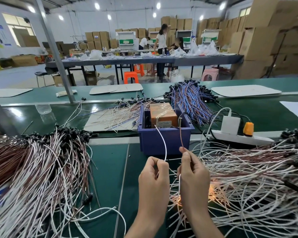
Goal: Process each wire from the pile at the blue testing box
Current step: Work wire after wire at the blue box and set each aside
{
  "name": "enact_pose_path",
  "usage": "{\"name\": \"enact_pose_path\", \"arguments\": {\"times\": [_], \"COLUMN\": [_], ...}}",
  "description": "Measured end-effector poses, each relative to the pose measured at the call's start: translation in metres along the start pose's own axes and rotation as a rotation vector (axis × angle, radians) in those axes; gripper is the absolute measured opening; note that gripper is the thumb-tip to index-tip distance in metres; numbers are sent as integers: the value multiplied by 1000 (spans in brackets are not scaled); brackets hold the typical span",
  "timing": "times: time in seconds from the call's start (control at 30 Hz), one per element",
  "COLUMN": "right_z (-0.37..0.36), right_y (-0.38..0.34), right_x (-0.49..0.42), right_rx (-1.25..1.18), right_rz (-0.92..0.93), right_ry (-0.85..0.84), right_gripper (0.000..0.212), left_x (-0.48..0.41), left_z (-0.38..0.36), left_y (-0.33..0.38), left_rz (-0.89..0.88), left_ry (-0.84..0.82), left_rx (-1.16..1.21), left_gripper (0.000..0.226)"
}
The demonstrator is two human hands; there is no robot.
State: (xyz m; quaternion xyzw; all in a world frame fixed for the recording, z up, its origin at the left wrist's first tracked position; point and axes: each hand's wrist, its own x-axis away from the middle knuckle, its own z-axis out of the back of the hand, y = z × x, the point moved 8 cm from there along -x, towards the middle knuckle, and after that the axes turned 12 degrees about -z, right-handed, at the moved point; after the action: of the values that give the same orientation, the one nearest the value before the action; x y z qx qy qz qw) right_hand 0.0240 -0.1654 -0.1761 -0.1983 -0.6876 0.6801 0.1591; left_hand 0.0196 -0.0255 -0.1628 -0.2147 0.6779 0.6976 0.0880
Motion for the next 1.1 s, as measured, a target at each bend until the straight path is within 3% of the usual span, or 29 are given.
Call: {"name": "enact_pose_path", "arguments": {"times": [1.1], "right_z": [1], "right_y": [5], "right_x": [-4], "right_rx": [-6], "right_rz": [-9], "right_ry": [11], "right_gripper": [21], "left_x": [0], "left_z": [-5], "left_y": [-7], "left_rz": [-31], "left_ry": [-48], "left_rx": [-7], "left_gripper": [26]}}
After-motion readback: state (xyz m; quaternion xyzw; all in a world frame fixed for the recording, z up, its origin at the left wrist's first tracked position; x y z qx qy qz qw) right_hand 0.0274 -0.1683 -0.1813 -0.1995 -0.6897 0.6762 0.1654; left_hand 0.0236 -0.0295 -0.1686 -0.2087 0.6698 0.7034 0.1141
